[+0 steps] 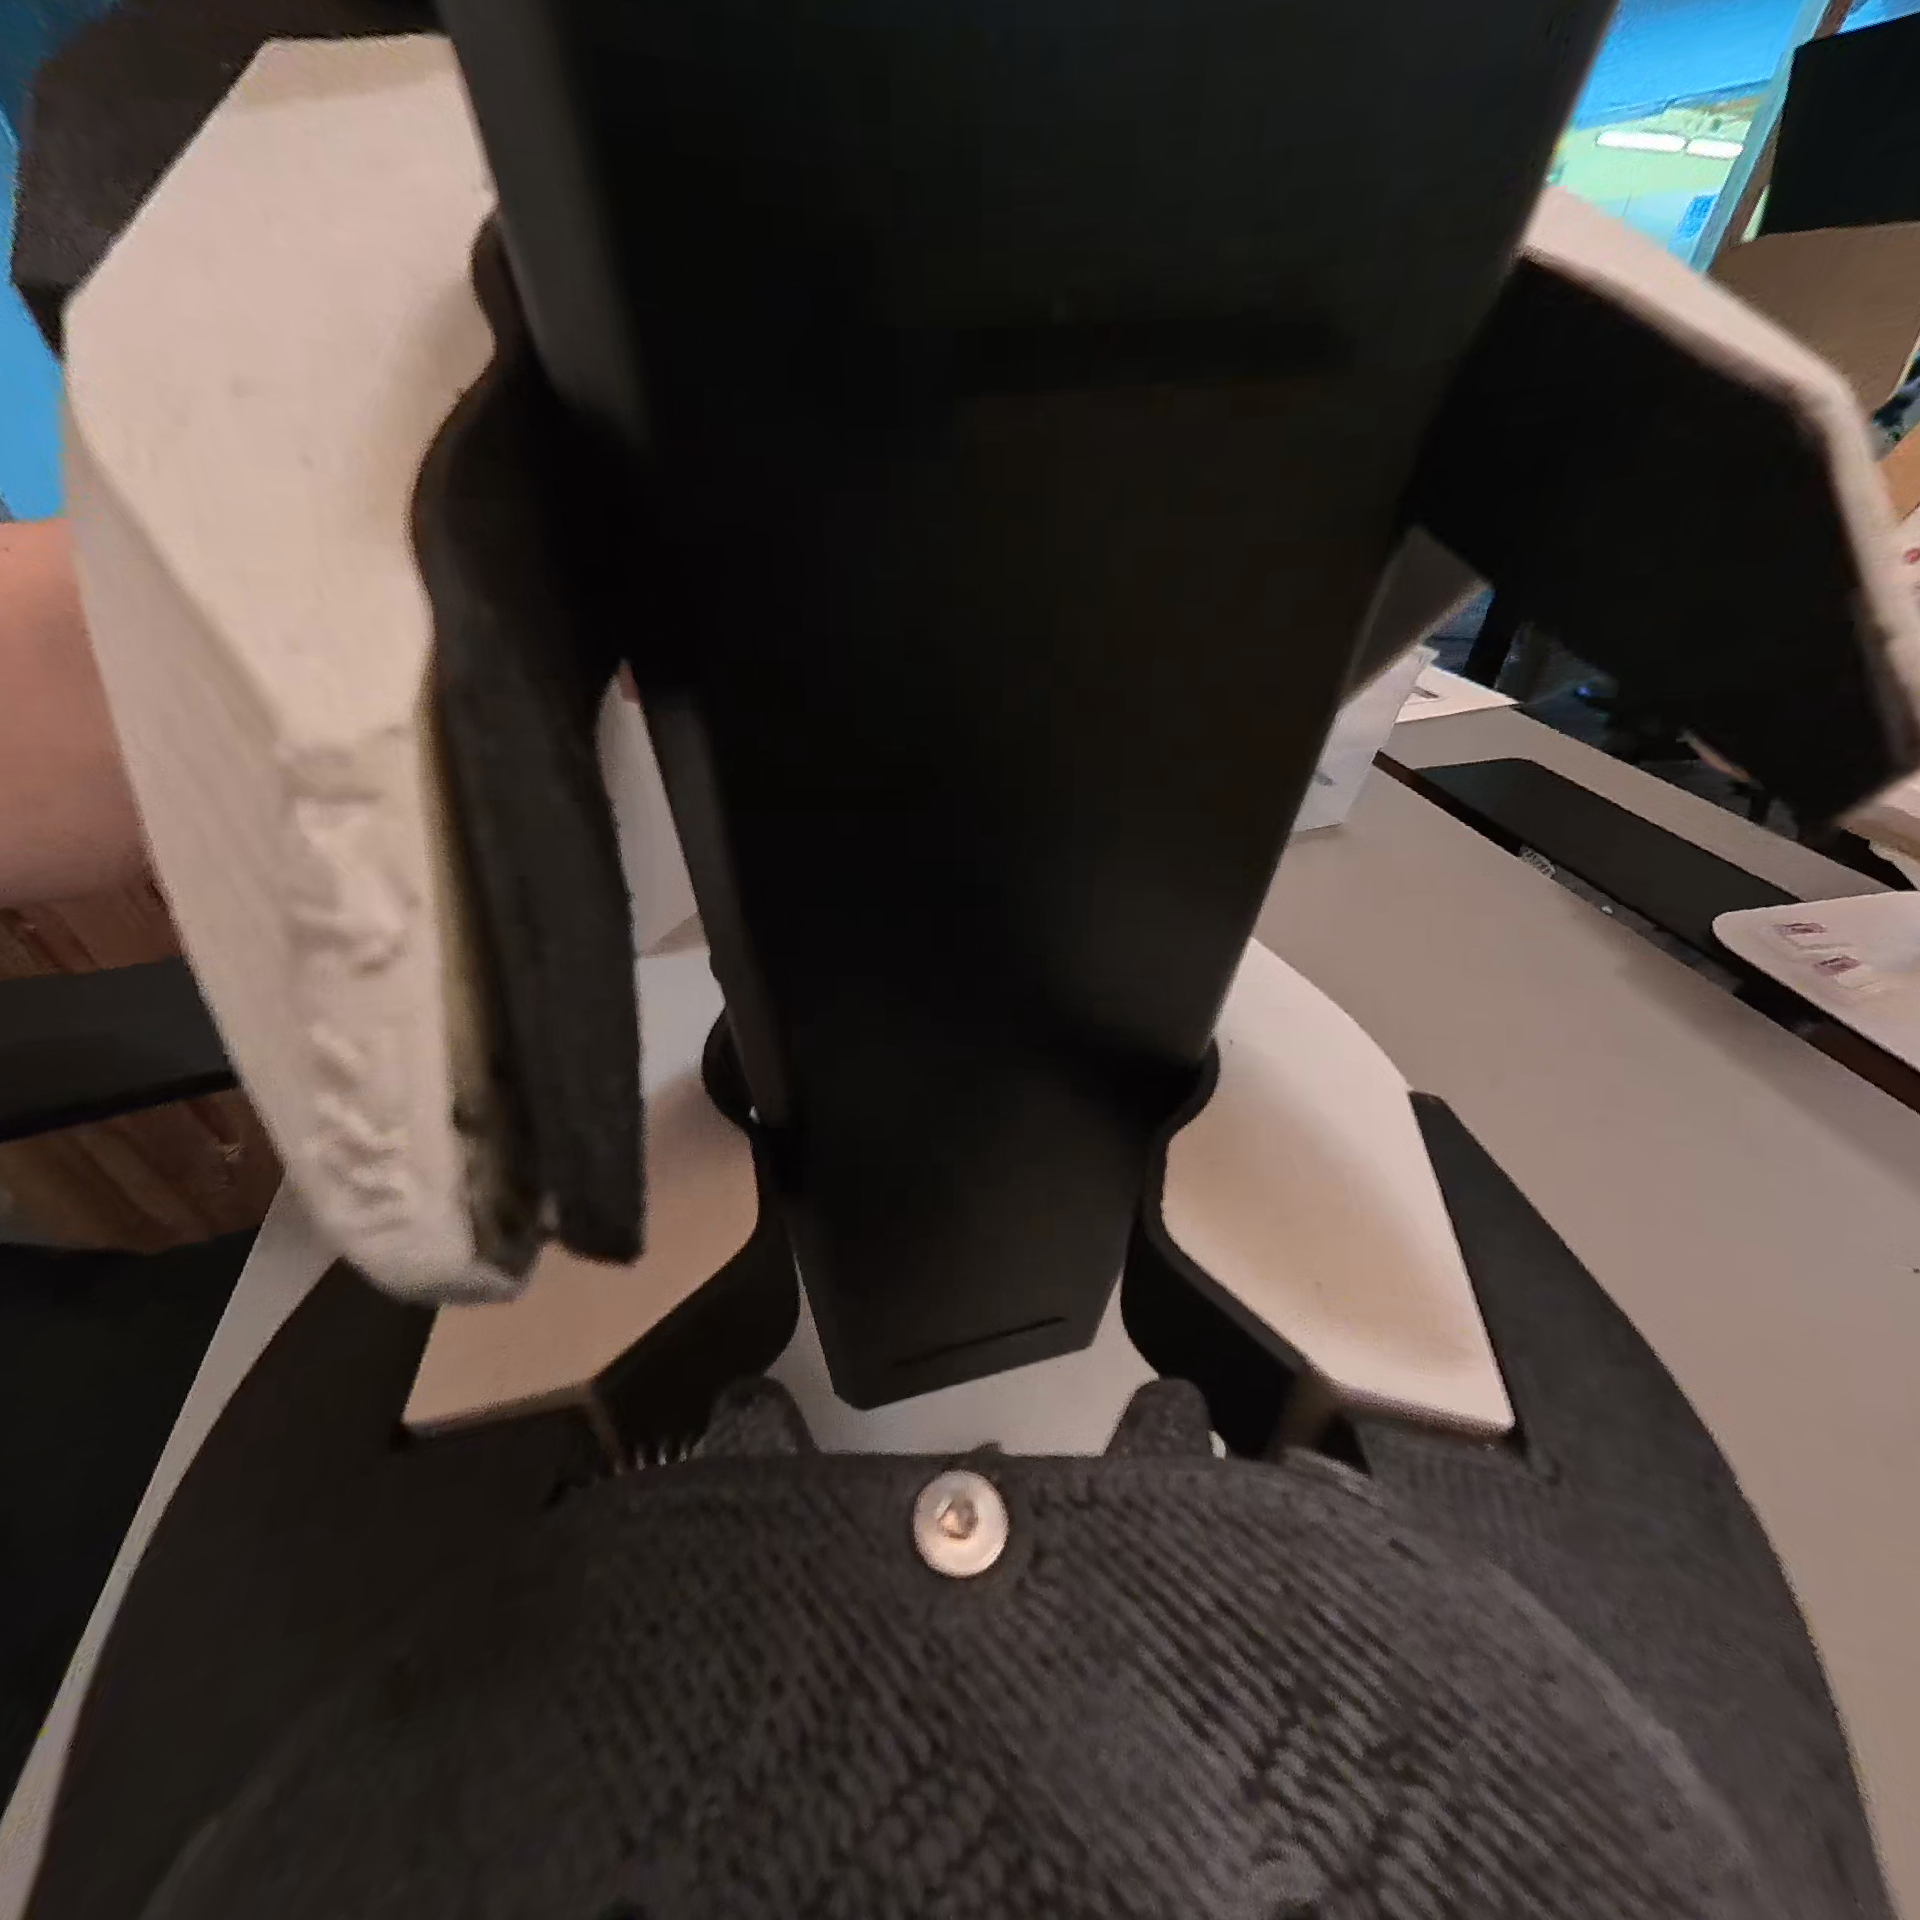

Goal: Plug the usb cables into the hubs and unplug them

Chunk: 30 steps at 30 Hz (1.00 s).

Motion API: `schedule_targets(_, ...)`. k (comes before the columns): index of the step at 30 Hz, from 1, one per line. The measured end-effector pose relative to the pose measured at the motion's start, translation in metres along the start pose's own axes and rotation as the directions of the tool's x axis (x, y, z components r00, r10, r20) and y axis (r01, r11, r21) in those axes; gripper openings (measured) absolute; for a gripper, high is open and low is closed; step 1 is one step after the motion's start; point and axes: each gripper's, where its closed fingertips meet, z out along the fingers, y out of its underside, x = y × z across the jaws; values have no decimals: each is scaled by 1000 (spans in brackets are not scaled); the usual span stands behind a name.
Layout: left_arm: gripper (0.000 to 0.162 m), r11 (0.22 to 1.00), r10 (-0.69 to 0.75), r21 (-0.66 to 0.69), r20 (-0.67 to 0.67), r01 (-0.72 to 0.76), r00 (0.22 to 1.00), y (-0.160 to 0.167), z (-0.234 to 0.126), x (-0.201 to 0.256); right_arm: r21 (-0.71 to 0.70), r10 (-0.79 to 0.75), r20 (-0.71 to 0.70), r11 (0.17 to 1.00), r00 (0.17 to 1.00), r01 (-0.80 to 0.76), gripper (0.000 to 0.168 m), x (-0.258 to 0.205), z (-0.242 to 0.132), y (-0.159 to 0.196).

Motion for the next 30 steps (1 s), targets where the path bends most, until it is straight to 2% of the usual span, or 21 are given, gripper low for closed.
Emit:
schedule_targets(8,73,996,-89,-11,68,90,994,6,-3,-13,91,71,14,993,997,-72,77,9,-5,-3)
schedule_targets(11,90,991,-125,-28,113,128,986,14,-13,-20,105,81,-17,991,997,-79,75,22,-14,-5)
schedule_targets(15,84,975,-222,55,148,216,964,11,-53,-37,168,150,-40,975,988,-142,75,42,-30,-10)
schedule_targets(17,78,953,-303,69,235,295,924,19,-86,-62,188,163,-54,971,985,-150,75,50,-37,-11)
schedule_targets(20,69,872,-469,102,457,479,756,49,-156,-121,213,172,-72,965,983,-153,75,57,-45,-15)
schedule_targets(22,59,766,-598,165,537,621,595,74,-204,-158,227,174,-78,962,982,-152,75,61,-49,-17)
schedule_targets(24,53,619,-713,236,568,749,411,104,-245,-190,230,170,-84,962,982,-147,75,63,-52,-17)
schedule_targets(26,52,431,-825,348,525,832,208,133,-271,-219,228,166,-97,964,981,-141,75,67,-54,-16)
schedule_targets(28,52,219,-909,434,417,874,21,160,-280,-238,237,167,-96,961,981,-141,75,69,-57,-17)
schedule_targets(29,50,128,-930,450,365,884,-51,171,-279,-244,243,170,-99,960,981,-142,75,71,-58,-17)
schedule_targets(30,50,71,-936,458,337,886,-100,180,-277,-249,246,170,-97,959,981,-142,75,72,-60,-18)
